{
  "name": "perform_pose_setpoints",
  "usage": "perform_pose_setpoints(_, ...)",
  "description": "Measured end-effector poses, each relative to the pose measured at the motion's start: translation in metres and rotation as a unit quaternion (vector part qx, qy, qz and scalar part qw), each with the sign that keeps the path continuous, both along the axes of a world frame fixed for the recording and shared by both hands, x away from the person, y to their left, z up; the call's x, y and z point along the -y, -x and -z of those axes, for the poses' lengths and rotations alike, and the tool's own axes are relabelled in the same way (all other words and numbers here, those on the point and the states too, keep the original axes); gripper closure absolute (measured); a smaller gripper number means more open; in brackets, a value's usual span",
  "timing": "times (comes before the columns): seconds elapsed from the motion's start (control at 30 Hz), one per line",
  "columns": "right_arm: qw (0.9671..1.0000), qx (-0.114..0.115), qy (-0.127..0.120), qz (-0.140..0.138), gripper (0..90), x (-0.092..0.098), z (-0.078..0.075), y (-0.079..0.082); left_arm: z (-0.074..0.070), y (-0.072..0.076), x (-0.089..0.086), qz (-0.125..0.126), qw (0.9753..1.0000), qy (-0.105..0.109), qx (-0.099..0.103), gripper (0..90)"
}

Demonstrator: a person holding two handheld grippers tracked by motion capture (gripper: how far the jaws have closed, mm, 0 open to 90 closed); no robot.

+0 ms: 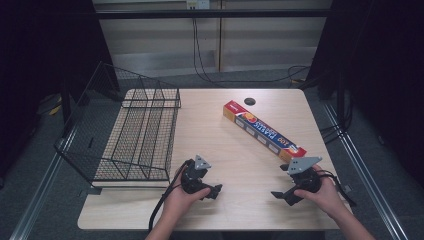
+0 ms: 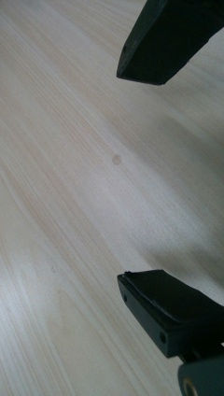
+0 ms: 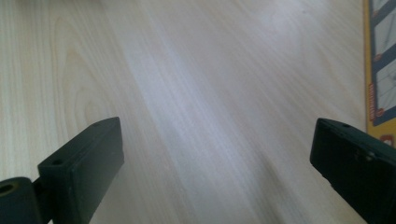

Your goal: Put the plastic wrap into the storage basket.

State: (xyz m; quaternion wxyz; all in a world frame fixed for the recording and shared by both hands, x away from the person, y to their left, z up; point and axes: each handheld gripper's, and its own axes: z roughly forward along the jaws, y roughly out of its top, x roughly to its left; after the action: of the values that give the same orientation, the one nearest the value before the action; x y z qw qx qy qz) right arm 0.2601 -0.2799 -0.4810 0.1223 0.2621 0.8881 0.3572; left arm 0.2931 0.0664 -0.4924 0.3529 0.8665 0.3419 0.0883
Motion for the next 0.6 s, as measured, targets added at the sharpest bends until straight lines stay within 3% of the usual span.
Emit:
perform_pose_setpoints(0.27, 0.9991, -0.003, -0.015, 0.040, 3.4, -0.005, -0.013, -0.008, -0.001, -0.001, -0.002, 0.010, 0.9997, 0.007, -0.022, 3.4)
perform_pose_setpoints(0.37, 0.9983, -0.002, -0.020, 0.054, 4.4, -0.006, -0.019, -0.011, 0.000, -0.001, 0.000, 0.010, 0.9997, 0.012, -0.018, 3.4)
perform_pose_setpoints(0.47, 0.9980, 0.004, -0.009, 0.062, 4.9, -0.008, -0.024, -0.016, -0.001, -0.001, 0.000, 0.016, 0.9996, 0.009, -0.023, 3.4)
perform_pose_setpoints(0.6, 0.9974, 0.003, -0.024, 0.068, 6.7, -0.013, -0.034, -0.027, 0.000, 0.000, 0.002, 0.012, 0.9997, 0.013, -0.019, 3.4)
